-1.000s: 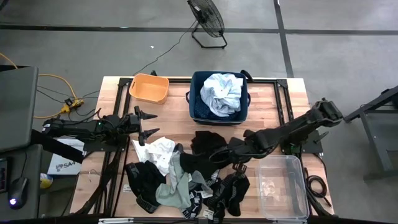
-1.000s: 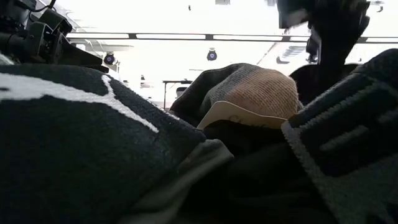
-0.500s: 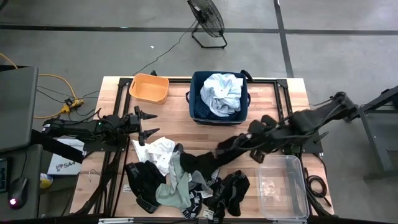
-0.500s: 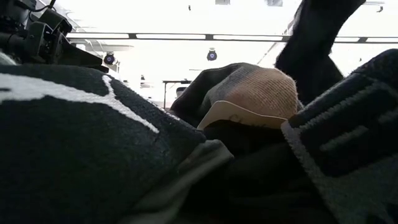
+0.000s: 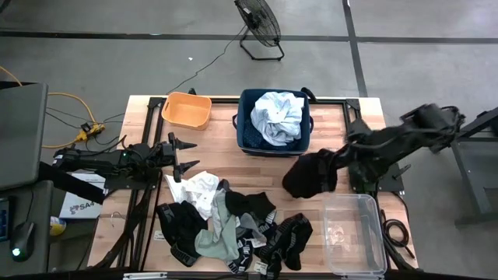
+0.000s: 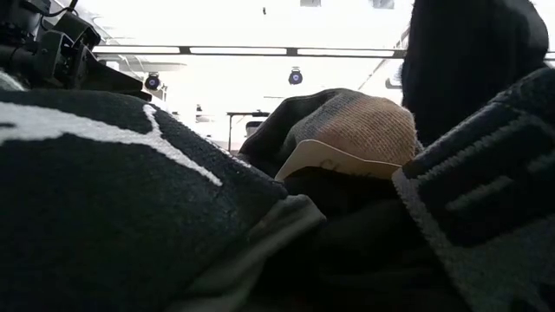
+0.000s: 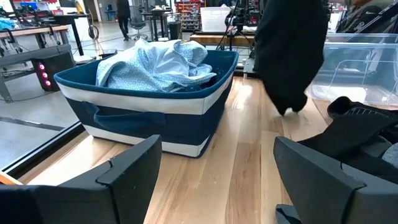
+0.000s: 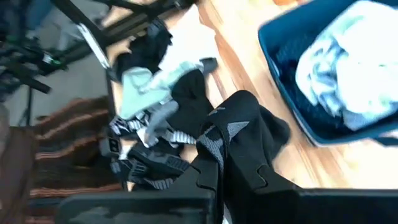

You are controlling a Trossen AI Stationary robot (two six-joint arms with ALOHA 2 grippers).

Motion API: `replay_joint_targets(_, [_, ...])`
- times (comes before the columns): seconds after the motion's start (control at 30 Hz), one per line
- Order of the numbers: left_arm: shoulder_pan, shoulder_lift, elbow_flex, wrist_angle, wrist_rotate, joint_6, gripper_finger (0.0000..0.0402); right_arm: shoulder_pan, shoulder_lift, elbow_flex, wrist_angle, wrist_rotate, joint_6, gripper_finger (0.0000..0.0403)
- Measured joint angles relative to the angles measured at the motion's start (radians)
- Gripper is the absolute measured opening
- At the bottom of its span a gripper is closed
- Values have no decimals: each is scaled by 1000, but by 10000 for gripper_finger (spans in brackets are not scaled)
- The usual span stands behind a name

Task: Pick & Place Cloths
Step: Put the black boxer shorts into the transparent bin

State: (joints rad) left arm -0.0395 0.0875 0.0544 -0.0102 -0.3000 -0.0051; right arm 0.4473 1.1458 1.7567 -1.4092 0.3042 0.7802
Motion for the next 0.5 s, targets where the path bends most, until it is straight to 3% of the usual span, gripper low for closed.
replay_joint_targets(0.27, [0, 0, 0, 0, 0, 0, 305, 0, -1, 208, -51, -47, -85, 4])
replay_joint_targets(0.5, [0, 0, 0, 0, 0, 0, 305, 0, -16, 314, -84, -191, -41, 4])
